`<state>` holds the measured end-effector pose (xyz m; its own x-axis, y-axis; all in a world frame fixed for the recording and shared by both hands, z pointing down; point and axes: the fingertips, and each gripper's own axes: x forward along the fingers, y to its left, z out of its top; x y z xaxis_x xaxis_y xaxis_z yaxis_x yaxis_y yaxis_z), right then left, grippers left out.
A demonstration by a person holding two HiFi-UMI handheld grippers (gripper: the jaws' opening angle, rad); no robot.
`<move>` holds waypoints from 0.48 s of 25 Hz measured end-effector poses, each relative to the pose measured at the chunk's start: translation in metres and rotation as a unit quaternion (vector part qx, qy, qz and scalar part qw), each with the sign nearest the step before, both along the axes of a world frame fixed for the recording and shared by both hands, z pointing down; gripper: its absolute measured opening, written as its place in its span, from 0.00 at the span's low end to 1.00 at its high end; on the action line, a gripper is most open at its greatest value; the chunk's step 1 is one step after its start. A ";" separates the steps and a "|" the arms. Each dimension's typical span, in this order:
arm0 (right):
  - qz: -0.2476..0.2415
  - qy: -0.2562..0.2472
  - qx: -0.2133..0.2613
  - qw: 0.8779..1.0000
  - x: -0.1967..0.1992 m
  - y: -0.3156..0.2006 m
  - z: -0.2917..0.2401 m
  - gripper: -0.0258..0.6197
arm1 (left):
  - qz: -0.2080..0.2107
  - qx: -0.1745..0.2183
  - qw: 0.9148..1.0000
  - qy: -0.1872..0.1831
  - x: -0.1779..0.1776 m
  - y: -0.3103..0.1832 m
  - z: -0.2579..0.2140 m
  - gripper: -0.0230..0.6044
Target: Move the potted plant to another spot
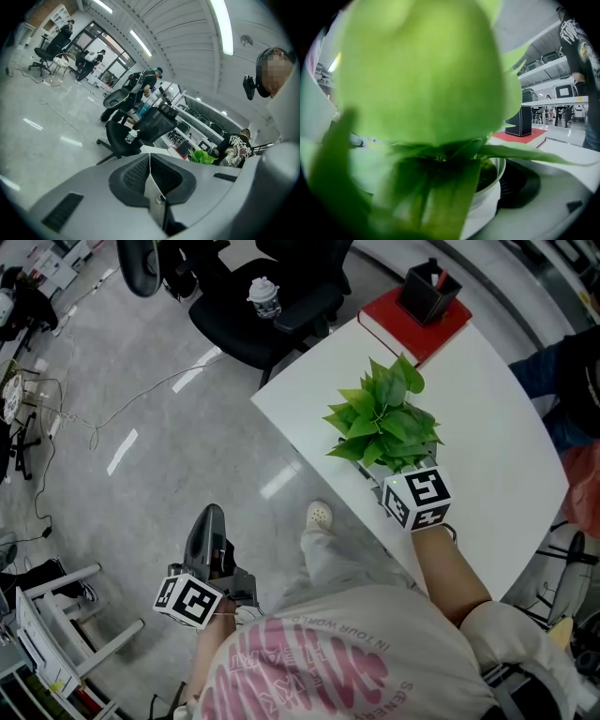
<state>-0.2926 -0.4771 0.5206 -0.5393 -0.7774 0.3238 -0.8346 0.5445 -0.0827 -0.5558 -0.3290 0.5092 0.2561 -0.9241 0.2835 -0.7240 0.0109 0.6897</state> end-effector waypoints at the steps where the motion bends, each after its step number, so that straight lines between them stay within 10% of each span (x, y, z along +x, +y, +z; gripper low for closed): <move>1: 0.000 0.001 0.002 1.000 0.000 0.000 0.000 0.93 | -0.001 0.002 1.000 0.000 -0.001 0.001 0.000 0.08; 12: 0.017 -0.008 0.009 1.000 0.009 0.005 -0.004 0.94 | -0.008 0.004 1.000 -0.010 -0.002 0.015 -0.002 0.08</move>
<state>-0.2834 -0.4718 0.5162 -0.5173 -0.8011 0.3010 -0.8513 0.5176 -0.0854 -0.5581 -0.3138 0.5076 0.2366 -0.9299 0.2816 -0.7368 0.0172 0.6759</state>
